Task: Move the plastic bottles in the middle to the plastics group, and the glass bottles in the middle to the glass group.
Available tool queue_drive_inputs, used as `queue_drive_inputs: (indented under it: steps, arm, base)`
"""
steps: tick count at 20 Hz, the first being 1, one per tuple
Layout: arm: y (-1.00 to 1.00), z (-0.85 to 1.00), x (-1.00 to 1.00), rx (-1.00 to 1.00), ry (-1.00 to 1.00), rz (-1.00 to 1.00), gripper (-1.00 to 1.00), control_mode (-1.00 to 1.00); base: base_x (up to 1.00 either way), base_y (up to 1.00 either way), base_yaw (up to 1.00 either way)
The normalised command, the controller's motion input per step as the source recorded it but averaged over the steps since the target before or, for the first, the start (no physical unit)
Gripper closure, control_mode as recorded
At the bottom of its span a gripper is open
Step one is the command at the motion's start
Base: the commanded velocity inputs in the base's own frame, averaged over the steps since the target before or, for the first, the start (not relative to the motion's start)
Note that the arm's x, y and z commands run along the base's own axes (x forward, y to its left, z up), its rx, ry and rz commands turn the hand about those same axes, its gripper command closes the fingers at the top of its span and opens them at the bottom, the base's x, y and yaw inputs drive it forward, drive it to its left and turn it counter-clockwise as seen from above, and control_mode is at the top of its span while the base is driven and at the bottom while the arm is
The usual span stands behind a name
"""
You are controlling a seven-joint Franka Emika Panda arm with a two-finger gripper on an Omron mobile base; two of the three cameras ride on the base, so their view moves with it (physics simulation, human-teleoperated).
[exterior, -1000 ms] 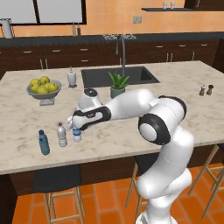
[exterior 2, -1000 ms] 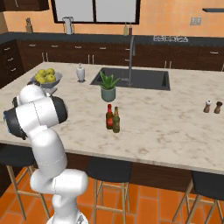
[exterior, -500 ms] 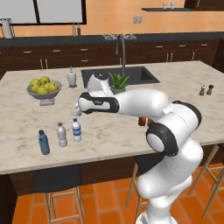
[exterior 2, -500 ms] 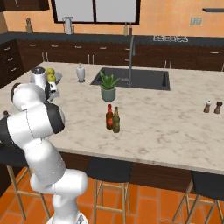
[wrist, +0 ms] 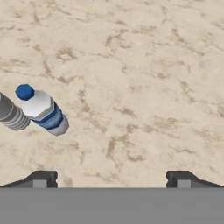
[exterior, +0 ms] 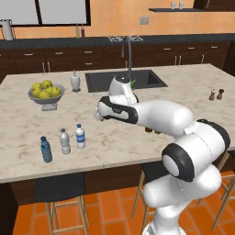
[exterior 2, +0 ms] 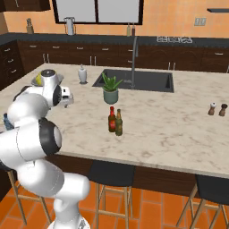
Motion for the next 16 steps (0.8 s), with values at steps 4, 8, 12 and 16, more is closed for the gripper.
queue_drive_inputs:
  steps: [4, 8, 12, 16]
  arm:
    - [-0.74, 0.01, -0.43, -0.01, 0.02, -0.23, -1.00, -1.00]
    - [-0.99, 0.00, -0.45, 0.00, 0.03, -0.37, -1.00, -1.00]
    - [-1.00, 0.00, -0.29, 0.00, 0.03, -0.43, -1.00, -1.00]
    - [-1.00, 0.02, -0.11, 0.00, 0.04, -0.47, -1.00, -1.00]
  base:
    - [0.00, 0.00, 0.00]
    - [0.00, 0.00, 0.00]
    - [0.00, 0.00, 0.00]
    - [0.00, 0.00, 0.00]
